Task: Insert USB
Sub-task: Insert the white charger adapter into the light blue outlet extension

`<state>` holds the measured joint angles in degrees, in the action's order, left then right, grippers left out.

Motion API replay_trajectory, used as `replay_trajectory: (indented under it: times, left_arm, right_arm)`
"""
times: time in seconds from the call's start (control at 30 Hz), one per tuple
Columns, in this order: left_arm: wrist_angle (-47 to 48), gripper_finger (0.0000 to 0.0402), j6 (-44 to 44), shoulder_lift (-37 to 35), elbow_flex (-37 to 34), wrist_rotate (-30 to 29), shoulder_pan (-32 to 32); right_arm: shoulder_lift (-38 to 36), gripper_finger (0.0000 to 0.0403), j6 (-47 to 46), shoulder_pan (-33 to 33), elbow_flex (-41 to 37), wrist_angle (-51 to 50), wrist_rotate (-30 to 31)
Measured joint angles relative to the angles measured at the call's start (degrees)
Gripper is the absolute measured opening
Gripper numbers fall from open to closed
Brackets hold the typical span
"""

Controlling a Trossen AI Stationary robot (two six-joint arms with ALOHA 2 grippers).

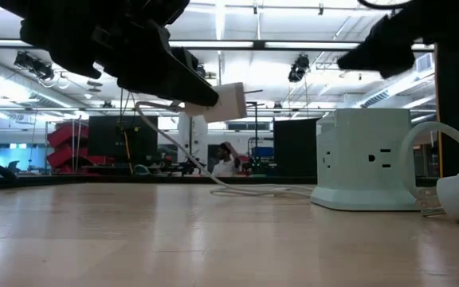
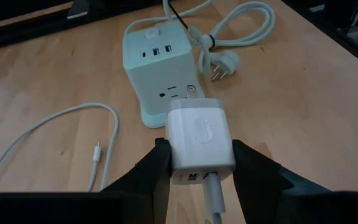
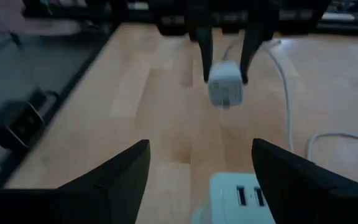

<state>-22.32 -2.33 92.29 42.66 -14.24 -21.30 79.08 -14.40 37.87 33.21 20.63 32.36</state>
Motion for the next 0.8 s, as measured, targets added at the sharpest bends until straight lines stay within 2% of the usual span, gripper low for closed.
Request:
replay_trajectory:
  times: [0.27, 0.53, 0.8]
  left_arm:
    - [-0.05, 0.0121, 0.0, 0.0, 0.0, -0.02, 0.0]
    - [0.0, 0.0121, -0.02, 0.0, 0.0, -0.02, 0.0]
    - [-0.04, 0.0121, -0.02, 0.0, 0.0, -0.02, 0.0]
  right_arm:
    - [-2.97, 0.0312, -13.19, -0.76, 0.0, -19.61, 0.21]
    - [-2.37, 0.0349, -15.77, -2.59, 0.0, -19.85, -0.05]
    - [-1.4, 0.0348, -18.7, -4.01, -0.51, -18.38, -1.55]
